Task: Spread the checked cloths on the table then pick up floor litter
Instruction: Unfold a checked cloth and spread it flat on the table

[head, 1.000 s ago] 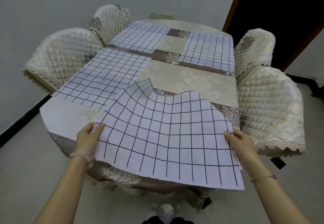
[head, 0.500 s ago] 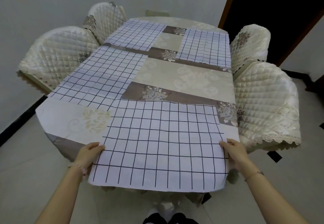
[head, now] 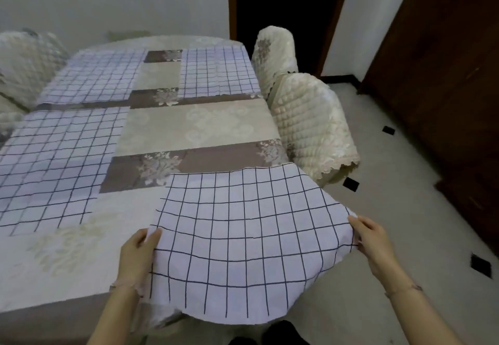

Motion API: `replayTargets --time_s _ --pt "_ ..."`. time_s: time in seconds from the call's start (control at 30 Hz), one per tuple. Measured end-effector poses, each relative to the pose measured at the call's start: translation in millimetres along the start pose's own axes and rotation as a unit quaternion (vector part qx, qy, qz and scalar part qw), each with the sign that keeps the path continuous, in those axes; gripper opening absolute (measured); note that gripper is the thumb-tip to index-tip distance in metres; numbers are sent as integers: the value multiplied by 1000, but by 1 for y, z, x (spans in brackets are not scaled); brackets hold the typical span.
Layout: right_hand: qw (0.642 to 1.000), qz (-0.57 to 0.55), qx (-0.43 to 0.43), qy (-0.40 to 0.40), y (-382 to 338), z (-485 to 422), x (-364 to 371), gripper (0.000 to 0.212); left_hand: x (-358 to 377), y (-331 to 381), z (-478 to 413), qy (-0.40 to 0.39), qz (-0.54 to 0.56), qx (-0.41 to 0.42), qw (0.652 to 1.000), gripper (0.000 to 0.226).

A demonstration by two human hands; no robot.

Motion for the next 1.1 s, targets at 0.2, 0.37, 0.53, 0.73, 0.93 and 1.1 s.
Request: replayTargets --time_s 0.2,0.37,0.53,0.73,0.93,1.1 --pt "988 -61 3 138 30 31 -136 11 107 64 53 -127 -2 77 989 20" --pt "974 -84 31 208 74 46 -234 10 200 83 105 -230 -29 96 968 21" --pt "964 -98 69 239 112 39 -327 13 299 88 153 -281 -53 79 955 18" --pt "965 -83 80 235 113 -5 -413 9 408 103 193 -285 -65 64 954 13" --pt "976 -56 51 204 47 -86 -446 20 478 157 193 -278 -68 77 955 18" --pt "985 -45 26 167 -12 -183 -442 15 519 212 154 -222 -27 79 971 15"
Point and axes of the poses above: each hand's wrist, its own z-axis away from the middle knuckle, its own x-axis out of the palm, y = z × x, the point moved 8 cm from there along -z, towards the middle knuckle, and after that the axes turned 5 degrees about -z, right-handed, at the moved point
